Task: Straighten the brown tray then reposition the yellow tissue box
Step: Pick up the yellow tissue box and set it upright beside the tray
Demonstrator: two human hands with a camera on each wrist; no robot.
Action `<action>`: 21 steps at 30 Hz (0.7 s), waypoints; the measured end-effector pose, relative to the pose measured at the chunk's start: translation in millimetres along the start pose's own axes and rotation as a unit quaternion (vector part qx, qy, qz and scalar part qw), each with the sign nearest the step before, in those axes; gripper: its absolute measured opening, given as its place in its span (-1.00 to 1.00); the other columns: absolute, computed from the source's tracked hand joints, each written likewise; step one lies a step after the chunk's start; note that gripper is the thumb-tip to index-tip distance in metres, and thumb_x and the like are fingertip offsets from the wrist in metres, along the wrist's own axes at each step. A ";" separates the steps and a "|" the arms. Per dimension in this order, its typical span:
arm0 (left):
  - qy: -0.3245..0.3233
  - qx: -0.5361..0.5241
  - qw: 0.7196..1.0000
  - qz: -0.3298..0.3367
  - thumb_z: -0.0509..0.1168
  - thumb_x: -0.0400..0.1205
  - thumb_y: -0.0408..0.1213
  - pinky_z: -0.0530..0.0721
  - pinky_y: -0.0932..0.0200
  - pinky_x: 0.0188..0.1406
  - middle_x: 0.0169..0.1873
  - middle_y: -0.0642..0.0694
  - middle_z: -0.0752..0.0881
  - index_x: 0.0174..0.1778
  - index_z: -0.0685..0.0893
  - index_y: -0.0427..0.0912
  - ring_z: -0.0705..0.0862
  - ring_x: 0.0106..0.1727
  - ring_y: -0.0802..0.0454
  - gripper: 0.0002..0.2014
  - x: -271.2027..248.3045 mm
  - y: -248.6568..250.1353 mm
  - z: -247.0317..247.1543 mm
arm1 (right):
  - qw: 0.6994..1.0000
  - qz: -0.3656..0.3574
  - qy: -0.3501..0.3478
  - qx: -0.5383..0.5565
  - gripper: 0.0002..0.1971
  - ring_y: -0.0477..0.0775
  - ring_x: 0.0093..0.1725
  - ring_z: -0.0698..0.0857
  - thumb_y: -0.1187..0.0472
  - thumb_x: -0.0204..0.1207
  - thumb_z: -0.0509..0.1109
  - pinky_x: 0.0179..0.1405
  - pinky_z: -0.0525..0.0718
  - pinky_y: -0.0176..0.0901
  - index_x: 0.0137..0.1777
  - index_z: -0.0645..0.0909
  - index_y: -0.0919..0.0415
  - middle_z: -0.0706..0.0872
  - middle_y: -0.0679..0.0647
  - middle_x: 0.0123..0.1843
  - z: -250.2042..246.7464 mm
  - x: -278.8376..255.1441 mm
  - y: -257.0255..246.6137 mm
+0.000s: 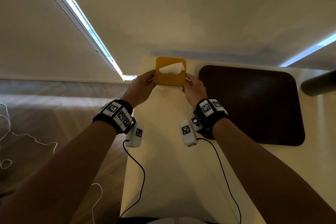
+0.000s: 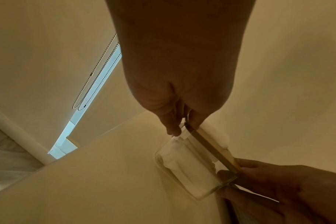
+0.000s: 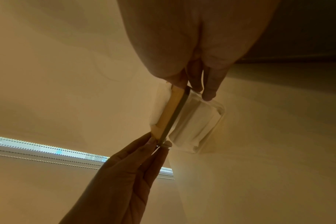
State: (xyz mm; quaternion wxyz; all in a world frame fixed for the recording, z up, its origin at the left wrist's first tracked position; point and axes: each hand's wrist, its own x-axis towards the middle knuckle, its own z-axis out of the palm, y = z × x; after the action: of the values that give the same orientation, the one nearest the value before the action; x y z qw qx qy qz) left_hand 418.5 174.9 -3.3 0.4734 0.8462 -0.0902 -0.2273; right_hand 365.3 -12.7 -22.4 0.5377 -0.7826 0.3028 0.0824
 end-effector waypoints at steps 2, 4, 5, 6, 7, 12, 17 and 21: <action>0.001 0.008 1.000 0.002 0.26 0.72 -0.28 0.51 0.22 0.29 0.34 -0.01 0.68 0.55 0.48 -0.14 0.63 0.24 0.19 -0.56 0.3 -0.1 0.5 | 1.000 -0.001 -0.001 -0.002 -0.64 0.21 0.18 0.75 0.09 0.67 0.17 0.26 0.73 0.25 0.41 0.58 -0.16 0.78 0.10 0.24 -0.9 0.1 0.2; 0.002 0.010 1.000 0.004 0.25 0.73 -0.28 0.50 0.24 0.27 0.25 0.11 0.66 0.54 0.50 -0.12 0.63 0.22 0.20 -0.58 0.6 -0.7 0.8 | 1.000 -0.001 -0.003 -0.004 -0.64 0.22 0.19 0.75 0.07 0.68 0.17 0.27 0.72 0.25 0.42 0.56 -0.15 0.77 0.12 0.24 -2.0 -0.8 0.2; 0.001 0.012 1.000 0.009 0.25 0.73 -0.27 0.52 0.23 0.27 0.22 0.14 0.66 0.52 0.52 -0.09 0.66 0.21 0.20 -0.60 0.6 -1.3 0.7 | 1.000 -0.001 -0.003 -0.008 -0.64 0.22 0.19 0.75 0.05 0.68 0.17 0.28 0.72 0.25 0.43 0.56 -0.16 0.77 0.12 0.24 -2.3 -1.0 0.7; 0.001 0.014 1.000 0.014 0.25 0.73 -0.26 0.55 0.23 0.28 0.22 0.16 0.68 0.50 0.55 -0.06 0.68 0.21 0.20 -0.61 1.2 -3.1 0.9 | 1.000 -0.003 -0.004 -0.013 -0.65 0.22 0.20 0.75 0.04 0.69 0.18 0.28 0.71 0.24 0.43 0.56 -0.16 0.77 0.12 0.23 -2.8 -1.2 0.8; -0.001 0.015 1.000 0.017 0.25 0.72 -0.26 0.58 0.27 0.27 0.23 0.14 0.71 0.48 0.56 -0.04 0.70 0.21 0.19 -0.62 1.7 -4.4 1.1 | 1.000 -0.006 -0.004 -0.018 -0.65 0.21 0.20 0.75 0.03 0.69 0.18 0.29 0.71 0.24 0.43 0.55 -0.16 0.78 0.12 0.22 -3.3 -1.1 0.9; 0.014 0.028 0.999 0.016 0.25 0.73 -0.23 0.46 0.60 0.01 0.29 0.08 0.72 0.51 0.54 -0.05 0.67 0.18 0.25 -0.60 4.0 -6.4 4.0 | 0.999 -0.019 -0.012 -0.031 -0.64 0.18 0.20 0.76 0.07 0.69 0.20 0.31 0.70 0.24 0.45 0.55 -0.11 0.79 0.11 0.22 -6.5 0.6 1.8; 0.025 0.033 0.999 0.012 0.25 0.72 -0.20 0.44 0.60 -0.03 0.31 0.04 0.74 0.50 0.56 -0.02 0.69 0.15 0.25 -0.61 4.8 -9.8 6.1 | 0.999 -0.027 -0.024 -0.038 -0.63 0.17 0.25 0.74 0.09 0.69 0.21 0.34 0.68 0.24 0.47 0.53 -0.08 0.77 0.09 0.27 -7.5 2.9 4.2; 0.026 0.034 0.999 0.003 0.26 0.71 -0.21 0.49 0.46 0.08 0.33 0.01 0.74 0.51 0.54 -0.03 0.70 0.19 0.22 -0.60 4.1 -11.0 6.5 | 0.998 -0.034 -0.033 -0.048 -0.63 0.19 0.24 0.74 0.06 0.68 0.20 0.34 0.68 0.25 0.46 0.54 -0.10 0.78 0.08 0.27 -9.3 3.3 3.8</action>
State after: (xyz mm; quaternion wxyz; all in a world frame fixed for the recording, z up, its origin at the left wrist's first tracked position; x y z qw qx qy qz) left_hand 418.4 174.4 -16.7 0.4474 0.8672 -0.0882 -0.2000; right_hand 364.1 -23.2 -23.1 0.5121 -0.8139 0.2538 0.1043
